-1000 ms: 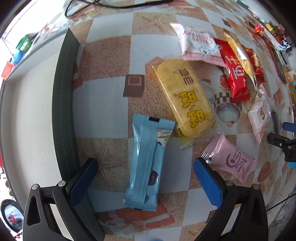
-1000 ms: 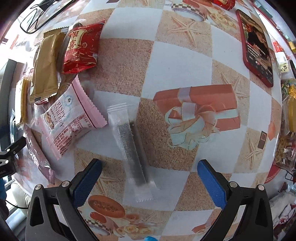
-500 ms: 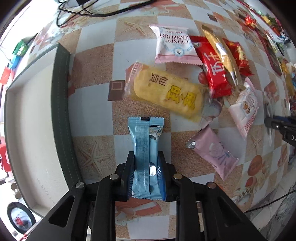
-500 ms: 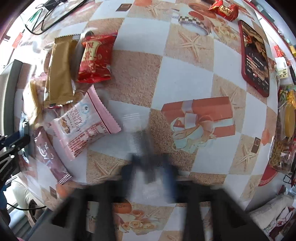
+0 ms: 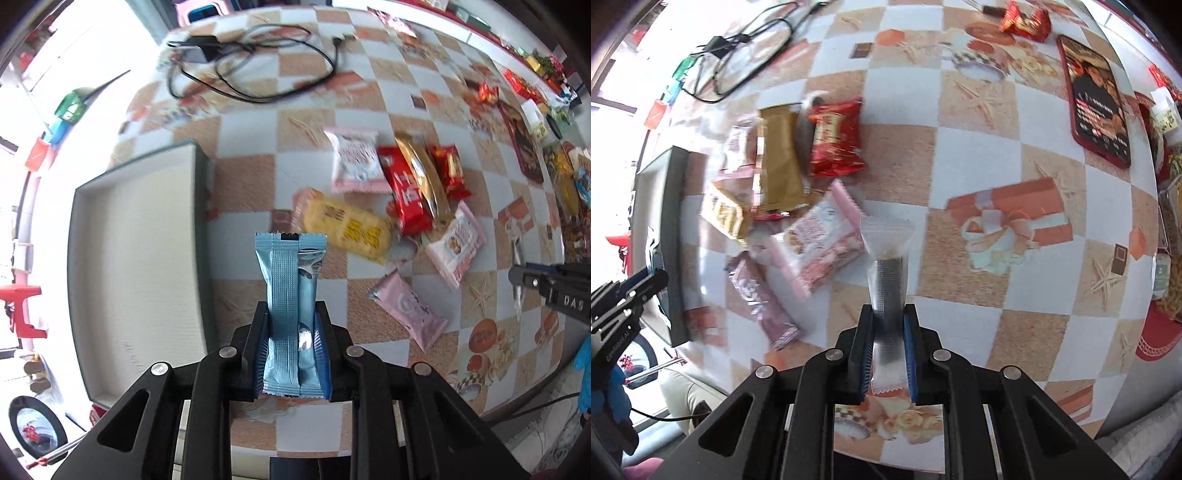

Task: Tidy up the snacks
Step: 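Carry both snacks to the white tray and release them inside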

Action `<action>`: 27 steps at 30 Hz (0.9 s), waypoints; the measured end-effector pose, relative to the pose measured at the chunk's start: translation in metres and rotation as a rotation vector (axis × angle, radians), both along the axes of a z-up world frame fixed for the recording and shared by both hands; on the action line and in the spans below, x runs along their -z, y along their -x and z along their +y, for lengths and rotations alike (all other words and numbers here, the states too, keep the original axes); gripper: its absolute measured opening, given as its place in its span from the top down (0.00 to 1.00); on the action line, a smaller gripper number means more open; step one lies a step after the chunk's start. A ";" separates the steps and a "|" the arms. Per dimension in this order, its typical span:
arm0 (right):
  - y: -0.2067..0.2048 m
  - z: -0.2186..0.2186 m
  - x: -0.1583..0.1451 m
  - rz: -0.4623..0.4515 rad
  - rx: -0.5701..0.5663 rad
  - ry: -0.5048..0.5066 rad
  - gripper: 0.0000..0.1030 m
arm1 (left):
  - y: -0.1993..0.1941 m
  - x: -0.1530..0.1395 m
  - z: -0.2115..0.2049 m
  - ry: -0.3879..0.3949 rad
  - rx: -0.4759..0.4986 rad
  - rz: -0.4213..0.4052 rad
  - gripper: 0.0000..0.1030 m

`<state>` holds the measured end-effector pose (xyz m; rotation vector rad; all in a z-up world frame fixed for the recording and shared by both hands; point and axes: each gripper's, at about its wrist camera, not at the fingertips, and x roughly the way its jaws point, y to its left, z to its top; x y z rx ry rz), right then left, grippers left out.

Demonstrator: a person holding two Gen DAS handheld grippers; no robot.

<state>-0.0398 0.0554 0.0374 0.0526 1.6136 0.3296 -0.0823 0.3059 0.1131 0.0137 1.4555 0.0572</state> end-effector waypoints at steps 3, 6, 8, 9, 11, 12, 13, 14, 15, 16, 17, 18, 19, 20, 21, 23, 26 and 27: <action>-0.002 0.015 -0.015 -0.016 -0.007 -0.014 0.84 | 0.006 -0.003 0.012 -0.007 -0.022 -0.027 0.76; -0.002 0.029 -0.025 -0.033 -0.011 -0.028 0.84 | 0.000 0.000 0.023 -0.022 -0.019 -0.042 0.76; -0.002 0.038 -0.028 -0.041 -0.017 -0.032 0.84 | -0.002 0.004 0.026 -0.031 -0.016 -0.048 0.76; -0.001 0.045 -0.027 -0.045 -0.018 -0.034 0.84 | -0.003 0.004 0.031 -0.034 -0.012 -0.051 0.76; -0.003 0.064 -0.029 -0.048 -0.017 -0.039 0.84 | -0.003 0.003 0.043 -0.041 -0.006 -0.055 0.76; -0.003 0.073 -0.030 -0.050 -0.015 -0.044 0.84 | -0.003 0.003 0.051 -0.044 -0.002 -0.054 0.76; -0.002 0.082 -0.031 -0.052 -0.015 -0.048 0.84 | -0.003 0.004 0.057 -0.043 -0.001 -0.053 0.76; -0.002 0.090 -0.031 -0.054 -0.016 -0.052 0.84 | -0.002 0.003 0.066 -0.045 0.001 -0.052 0.76; -0.001 0.099 -0.032 -0.056 -0.021 -0.055 0.84 | -0.002 0.004 0.072 -0.049 0.003 -0.050 0.76; -0.001 0.109 -0.033 -0.057 -0.025 -0.058 0.84 | -0.001 0.004 0.081 -0.056 0.004 -0.048 0.76; -0.001 0.119 -0.035 -0.057 -0.031 -0.062 0.84 | 0.000 0.005 0.087 -0.060 0.003 -0.047 0.76; 0.000 0.130 -0.036 -0.058 -0.041 -0.066 0.84 | 0.002 0.006 0.097 -0.064 -0.002 -0.046 0.76; 0.001 0.142 -0.036 -0.059 -0.054 -0.067 0.84 | 0.004 0.007 0.103 -0.064 -0.008 -0.045 0.76; 0.002 0.155 -0.037 -0.061 -0.068 -0.070 0.84 | 0.006 0.008 0.111 -0.066 -0.016 -0.043 0.76; 0.003 0.166 -0.038 -0.061 -0.081 -0.074 0.84 | 0.008 0.009 0.118 -0.073 -0.023 -0.041 0.76; 0.004 0.188 -0.040 -0.061 -0.107 -0.086 0.84 | 0.012 0.012 0.130 -0.080 -0.033 -0.039 0.76; 0.005 0.220 -0.042 -0.061 -0.147 -0.101 0.84 | 0.018 0.015 0.148 -0.085 -0.059 -0.032 0.76; 0.006 0.230 -0.043 -0.061 -0.163 -0.105 0.84 | 0.020 0.015 0.152 -0.087 -0.065 -0.031 0.76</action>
